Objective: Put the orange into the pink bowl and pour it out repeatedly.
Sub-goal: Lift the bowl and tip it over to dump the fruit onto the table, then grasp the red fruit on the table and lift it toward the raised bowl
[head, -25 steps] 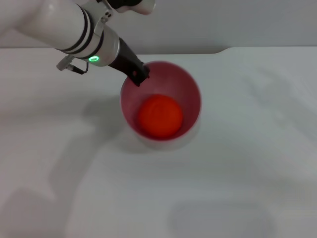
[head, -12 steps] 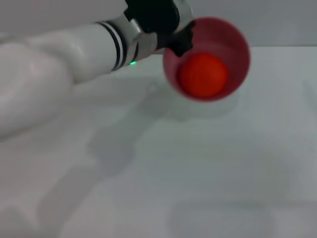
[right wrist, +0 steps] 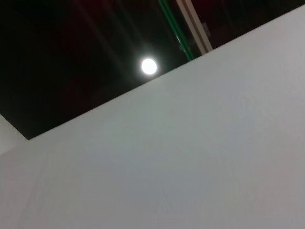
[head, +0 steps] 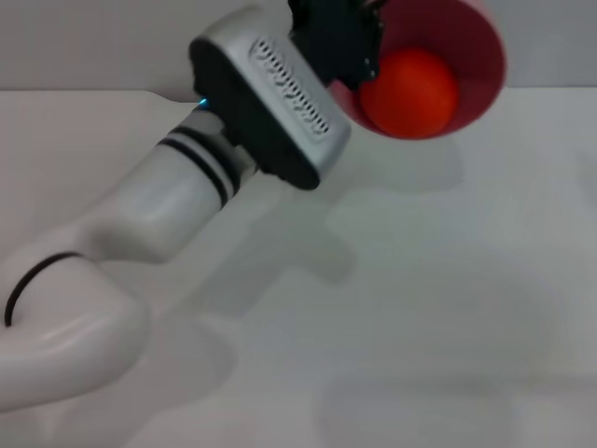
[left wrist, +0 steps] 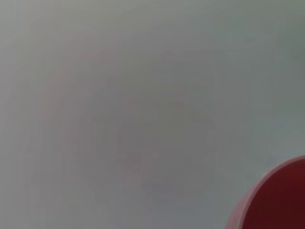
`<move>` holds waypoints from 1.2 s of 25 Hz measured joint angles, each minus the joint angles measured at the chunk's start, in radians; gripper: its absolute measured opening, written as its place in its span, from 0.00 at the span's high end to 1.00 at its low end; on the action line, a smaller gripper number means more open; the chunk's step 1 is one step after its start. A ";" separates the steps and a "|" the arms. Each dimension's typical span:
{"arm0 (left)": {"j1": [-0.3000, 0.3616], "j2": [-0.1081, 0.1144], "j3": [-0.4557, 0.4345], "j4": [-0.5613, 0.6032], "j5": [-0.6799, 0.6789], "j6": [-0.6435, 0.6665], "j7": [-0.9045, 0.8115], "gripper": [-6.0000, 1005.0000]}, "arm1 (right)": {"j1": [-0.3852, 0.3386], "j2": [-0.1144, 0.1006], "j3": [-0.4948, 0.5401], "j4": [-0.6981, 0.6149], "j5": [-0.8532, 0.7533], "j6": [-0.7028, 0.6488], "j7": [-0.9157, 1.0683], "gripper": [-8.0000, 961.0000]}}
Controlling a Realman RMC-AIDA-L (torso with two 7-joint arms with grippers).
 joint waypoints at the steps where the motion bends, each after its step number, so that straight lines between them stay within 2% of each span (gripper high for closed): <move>1: 0.006 0.000 0.007 -0.013 0.000 -0.042 0.001 0.95 | 0.000 0.000 -0.001 -0.005 -0.001 0.001 0.000 0.47; 9: 0.067 0.002 0.027 -0.028 -0.001 -0.237 0.044 0.95 | 0.006 -0.003 0.001 -0.011 -0.001 0.011 0.002 0.47; 12: 0.074 0.002 0.033 -0.029 -0.001 -0.268 0.068 0.95 | 0.012 -0.003 0.001 -0.011 -0.001 0.025 0.002 0.47; 25: 0.060 0.003 0.026 -0.040 -0.005 -0.267 0.121 0.95 | 0.036 -0.004 -0.002 -0.004 0.000 0.047 0.003 0.47; 30: -0.001 0.006 0.008 -0.078 -0.071 -0.170 0.015 0.95 | 0.037 -0.003 -0.002 0.005 -0.001 0.048 0.003 0.47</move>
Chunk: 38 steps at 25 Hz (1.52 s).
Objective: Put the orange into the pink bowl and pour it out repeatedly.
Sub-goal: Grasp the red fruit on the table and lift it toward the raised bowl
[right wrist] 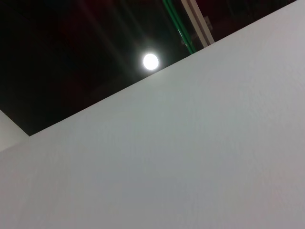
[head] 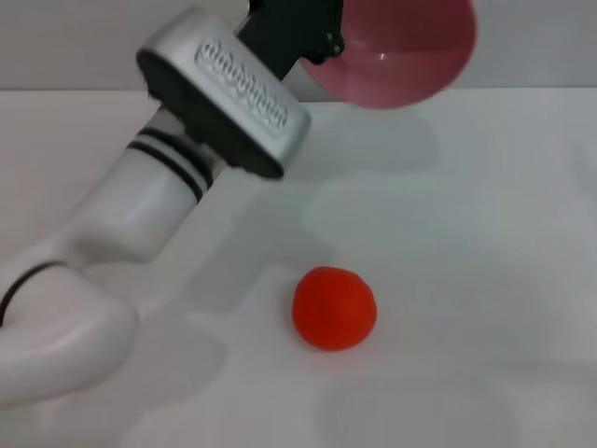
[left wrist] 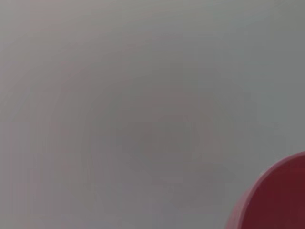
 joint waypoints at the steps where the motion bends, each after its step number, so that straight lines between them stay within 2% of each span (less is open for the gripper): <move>1: -0.014 0.001 -0.013 -0.004 -0.009 0.039 -0.024 0.95 | 0.001 0.000 0.000 0.005 0.001 0.000 0.000 0.47; 3: -0.042 0.001 -0.057 0.000 -0.015 0.169 -0.071 0.95 | 0.004 0.000 0.000 0.018 0.004 0.000 0.000 0.47; 5: -0.042 0.001 -0.057 0.000 -0.015 0.169 -0.071 0.95 | 0.008 0.001 0.000 0.032 0.005 0.000 0.000 0.47; 6: -0.085 0.000 -0.131 0.019 -0.020 0.368 -0.125 0.95 | 0.009 0.001 0.000 0.038 0.006 0.000 0.000 0.47; 7: -0.085 0.000 -0.131 0.019 -0.020 0.368 -0.125 0.95 | 0.010 0.001 0.000 0.042 0.006 0.000 0.000 0.47; 8: -0.109 -0.001 -0.179 0.032 -0.021 0.481 -0.154 0.95 | 0.012 0.001 -0.001 0.048 0.006 0.000 0.000 0.47; 11: -0.109 -0.001 -0.179 0.032 -0.021 0.481 -0.154 0.95 | 0.018 0.001 -0.004 0.068 0.006 0.000 0.000 0.47; 12: -0.182 -0.001 -0.340 0.071 -0.031 0.813 -0.191 0.95 | 0.021 0.001 -0.004 0.078 0.006 0.000 0.004 0.47; 13: -0.221 0.000 -0.430 0.077 -0.035 0.969 -0.191 0.95 | 0.026 0.001 -0.004 0.088 0.006 0.001 0.012 0.47; 14: -0.221 0.000 -0.430 0.077 -0.035 0.969 -0.191 0.95 | 0.030 0.000 -0.003 0.099 0.005 0.004 0.022 0.47; 15: -0.250 0.001 -0.491 0.077 -0.036 1.065 -0.188 0.95 | 0.034 0.000 -0.001 0.109 0.003 0.010 0.036 0.47; 16: -0.307 0.003 -0.611 0.066 -0.031 1.265 -0.178 0.95 | 0.037 -0.001 -0.001 0.115 0.001 0.018 0.049 0.47; 18: -0.345 0.007 -0.708 0.056 -0.017 1.404 -0.165 0.95 | 0.041 -0.004 -0.001 0.123 -0.013 0.040 0.078 0.47; 20: -0.345 0.007 -0.708 0.056 -0.017 1.404 -0.165 0.95 | 0.046 -0.013 0.003 0.122 -0.053 0.069 0.113 0.47; 21: -0.382 0.013 -0.839 0.052 0.026 1.564 -0.147 0.95 | 0.048 -0.024 0.004 0.113 -0.088 0.095 0.151 0.47; 22: -0.397 0.019 -0.907 0.053 0.065 1.642 -0.143 0.95 | 0.050 -0.033 0.005 0.103 -0.118 0.118 0.186 0.47; 23: -0.404 0.025 -0.957 0.056 0.093 1.692 -0.142 0.95 | 0.054 -0.049 0.005 0.086 -0.167 0.158 0.245 0.47; 25: -0.404 0.025 -0.957 0.056 0.093 1.692 -0.142 0.95 | 0.066 -0.088 0.007 0.044 -0.291 0.253 0.387 0.47; 26: -0.413 0.041 -1.054 0.066 0.150 1.793 -0.143 0.95 | 0.076 -0.109 0.014 0.025 -0.366 0.298 0.464 0.47; 27: -0.412 0.050 -1.085 0.074 0.169 1.826 -0.146 0.95 | 0.086 -0.127 0.026 0.006 -0.444 0.334 0.548 0.47; 30: -0.409 0.056 -1.100 0.078 0.180 1.848 -0.149 0.95 | 0.125 -0.160 0.102 -0.058 -0.728 0.395 0.802 0.47; 31: -0.394 0.068 -1.121 0.091 0.206 1.893 -0.153 0.95 | 0.140 -0.165 0.139 -0.085 -0.839 0.404 0.899 0.47; 34: -0.387 0.070 -1.122 0.096 0.220 1.904 -0.153 0.95 | 0.188 -0.170 0.216 -0.192 -1.197 0.414 1.157 0.47; 38: -0.378 0.072 -1.117 0.098 0.246 1.921 -0.147 0.95 | 0.270 -0.151 0.223 -0.331 -1.688 0.403 1.458 0.47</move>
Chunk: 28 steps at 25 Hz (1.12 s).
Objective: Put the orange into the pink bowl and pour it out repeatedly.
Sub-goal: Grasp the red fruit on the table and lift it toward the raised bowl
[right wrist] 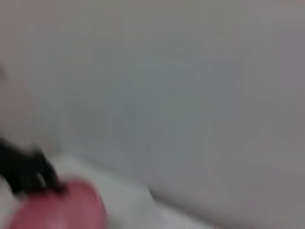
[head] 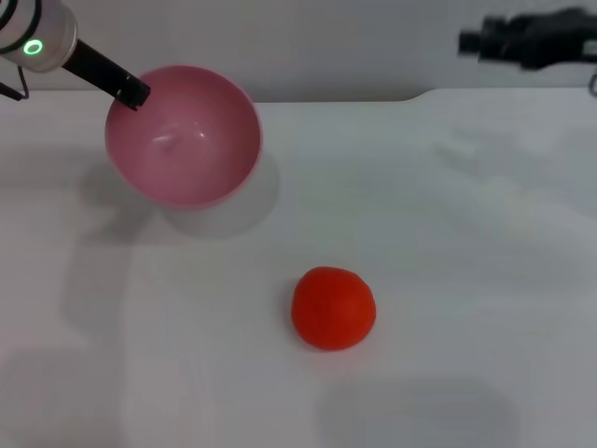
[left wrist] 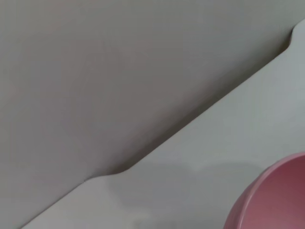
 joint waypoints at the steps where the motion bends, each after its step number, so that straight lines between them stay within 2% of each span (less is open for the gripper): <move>1: -0.001 0.000 0.001 0.000 0.003 0.004 0.002 0.95 | 0.031 0.011 -0.013 -0.024 -0.111 -0.013 0.069 0.47; 3: -0.004 0.000 0.002 0.002 0.007 0.010 0.004 0.95 | 0.104 0.039 -0.034 -0.046 -0.327 -0.066 0.187 0.48; 5: -0.007 0.000 0.003 0.004 0.010 0.018 0.006 0.95 | 0.177 0.075 -0.046 -0.037 -0.500 -0.140 0.248 0.48; 8: -0.010 -0.003 0.013 0.006 0.010 0.024 0.014 0.95 | 0.250 0.140 -0.075 -0.014 -0.634 -0.209 0.238 0.48; 9: -0.011 -0.006 0.020 0.006 0.011 0.024 0.016 0.95 | 0.259 0.152 -0.107 -0.009 -0.644 -0.217 0.229 0.48; 12: -0.012 -0.013 0.041 0.007 0.010 0.030 0.018 0.95 | 0.267 0.156 -0.232 0.009 -0.580 -0.218 0.226 0.48; 14: -0.011 -0.016 0.050 0.006 0.010 0.032 0.018 0.95 | 0.267 0.156 -0.275 0.012 -0.536 -0.216 0.226 0.49; 22: -0.006 -0.026 0.069 0.006 0.010 0.041 0.019 0.95 | 0.253 0.160 -0.354 0.030 -0.466 -0.213 0.226 0.49; 28: -0.004 -0.034 0.081 0.007 0.011 0.041 0.020 0.95 | 0.253 0.161 -0.397 0.097 -0.415 -0.186 0.222 0.50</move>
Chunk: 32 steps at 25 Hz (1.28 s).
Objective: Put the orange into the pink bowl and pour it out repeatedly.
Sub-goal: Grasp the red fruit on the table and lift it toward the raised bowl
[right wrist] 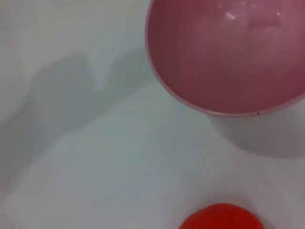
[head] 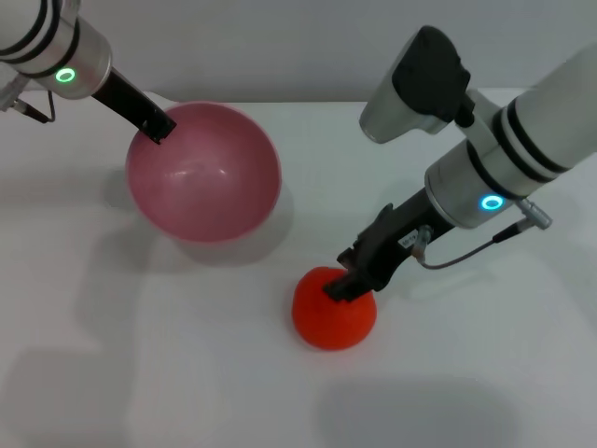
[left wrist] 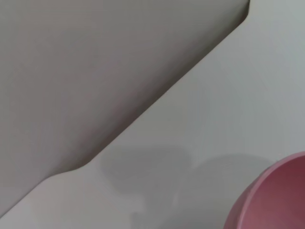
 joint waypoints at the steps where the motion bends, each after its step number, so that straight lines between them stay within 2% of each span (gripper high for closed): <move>1: 0.000 -0.001 0.005 0.000 0.000 -0.001 0.000 0.95 | 0.000 0.000 -0.004 0.011 0.002 0.006 0.000 0.50; 10: 0.000 -0.014 0.014 0.000 0.001 -0.006 0.000 0.95 | 0.001 0.001 -0.016 0.102 0.020 0.067 0.004 0.51; 24: -0.003 -0.013 0.015 0.000 0.001 -0.017 0.000 0.95 | 0.001 0.001 -0.019 0.139 0.046 0.101 -0.003 0.52; 32: -0.003 -0.013 0.015 0.000 0.001 -0.024 0.000 0.95 | 0.001 0.000 -0.017 0.140 0.046 0.102 -0.005 0.81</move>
